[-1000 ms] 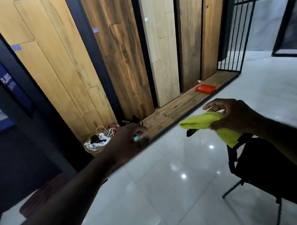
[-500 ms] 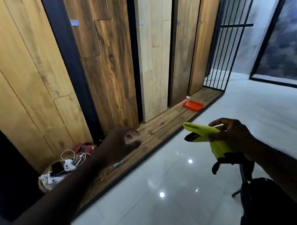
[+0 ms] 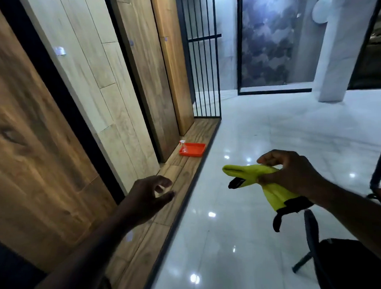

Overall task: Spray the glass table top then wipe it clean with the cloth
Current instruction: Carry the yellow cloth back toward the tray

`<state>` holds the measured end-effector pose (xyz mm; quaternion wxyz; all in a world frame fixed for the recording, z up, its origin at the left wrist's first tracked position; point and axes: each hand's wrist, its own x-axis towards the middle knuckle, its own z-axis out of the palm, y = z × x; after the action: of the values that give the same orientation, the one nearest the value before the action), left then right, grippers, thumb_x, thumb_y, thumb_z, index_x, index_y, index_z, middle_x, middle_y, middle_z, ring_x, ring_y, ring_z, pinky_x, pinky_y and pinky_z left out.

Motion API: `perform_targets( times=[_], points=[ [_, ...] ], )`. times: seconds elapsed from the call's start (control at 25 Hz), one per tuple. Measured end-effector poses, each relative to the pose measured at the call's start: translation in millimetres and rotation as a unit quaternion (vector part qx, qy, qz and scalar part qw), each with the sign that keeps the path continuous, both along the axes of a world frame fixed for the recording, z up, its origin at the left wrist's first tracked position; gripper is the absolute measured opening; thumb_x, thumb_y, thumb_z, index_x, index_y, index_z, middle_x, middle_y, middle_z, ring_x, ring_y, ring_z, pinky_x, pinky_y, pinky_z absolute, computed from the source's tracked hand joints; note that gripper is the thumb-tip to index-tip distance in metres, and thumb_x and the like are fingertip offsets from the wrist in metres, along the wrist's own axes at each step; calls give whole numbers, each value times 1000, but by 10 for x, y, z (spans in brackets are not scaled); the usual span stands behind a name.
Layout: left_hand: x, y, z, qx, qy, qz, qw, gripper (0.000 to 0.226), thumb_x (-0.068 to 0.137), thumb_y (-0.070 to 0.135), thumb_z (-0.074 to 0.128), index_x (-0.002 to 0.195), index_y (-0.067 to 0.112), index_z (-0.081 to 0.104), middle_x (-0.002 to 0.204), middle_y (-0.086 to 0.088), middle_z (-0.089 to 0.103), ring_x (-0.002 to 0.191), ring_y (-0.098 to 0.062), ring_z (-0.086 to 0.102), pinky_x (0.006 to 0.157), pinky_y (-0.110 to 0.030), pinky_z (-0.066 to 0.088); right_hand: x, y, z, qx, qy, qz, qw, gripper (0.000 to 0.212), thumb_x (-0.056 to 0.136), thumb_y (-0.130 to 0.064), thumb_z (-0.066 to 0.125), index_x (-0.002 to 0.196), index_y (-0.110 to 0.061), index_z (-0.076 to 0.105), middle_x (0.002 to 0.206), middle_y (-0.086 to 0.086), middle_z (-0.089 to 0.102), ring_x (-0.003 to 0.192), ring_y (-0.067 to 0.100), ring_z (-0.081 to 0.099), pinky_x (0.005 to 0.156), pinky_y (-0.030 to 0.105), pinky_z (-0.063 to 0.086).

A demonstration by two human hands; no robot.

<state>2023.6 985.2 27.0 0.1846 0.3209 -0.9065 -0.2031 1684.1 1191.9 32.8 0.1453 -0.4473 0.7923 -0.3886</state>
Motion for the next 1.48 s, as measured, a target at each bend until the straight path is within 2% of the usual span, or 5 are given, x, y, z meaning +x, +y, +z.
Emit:
perform_targets(
  times=[0.16,0.88,1.04,1.2,1.48],
  points=[
    [-943,-1044,-105,17,13,21,1000,28,91,39,76,117,27,72,104,22,69,91,10,66,74,-19,56,-943,-1101,-4,1,-16,-3,1000,47,67,-31,100,107,-38,77,106,-13,78,91,-11,61,69,11,40],
    [-5011,-6359,-308,69,80,-27,994,39,91,42,74,123,20,71,114,5,72,101,-7,69,83,-37,61,-4378,-6308,4,-5,9,-45,999,44,63,-32,100,99,-42,77,108,-11,79,109,7,71,85,28,56],
    [-6065,-7168,-327,88,59,-43,993,36,94,44,72,121,19,70,109,5,72,96,-6,68,74,-24,51,-5255,-6895,-98,14,-6,-76,997,46,65,-30,99,104,-38,77,107,-13,78,109,8,70,79,19,49],
    [-7007,-8063,-754,131,47,-45,989,52,88,65,65,121,25,69,109,8,71,98,-7,69,83,-36,60,-6233,-7799,-475,28,-23,-62,997,50,65,-30,100,109,-36,77,113,-11,78,111,9,68,86,26,50],
    [-7969,-9319,-1234,185,23,57,981,43,92,57,70,125,27,69,123,11,69,104,-4,68,87,-37,60,-7718,-9728,-895,120,-52,45,990,49,71,-26,96,114,-36,75,112,-7,74,103,12,63,71,11,41]
  ],
)
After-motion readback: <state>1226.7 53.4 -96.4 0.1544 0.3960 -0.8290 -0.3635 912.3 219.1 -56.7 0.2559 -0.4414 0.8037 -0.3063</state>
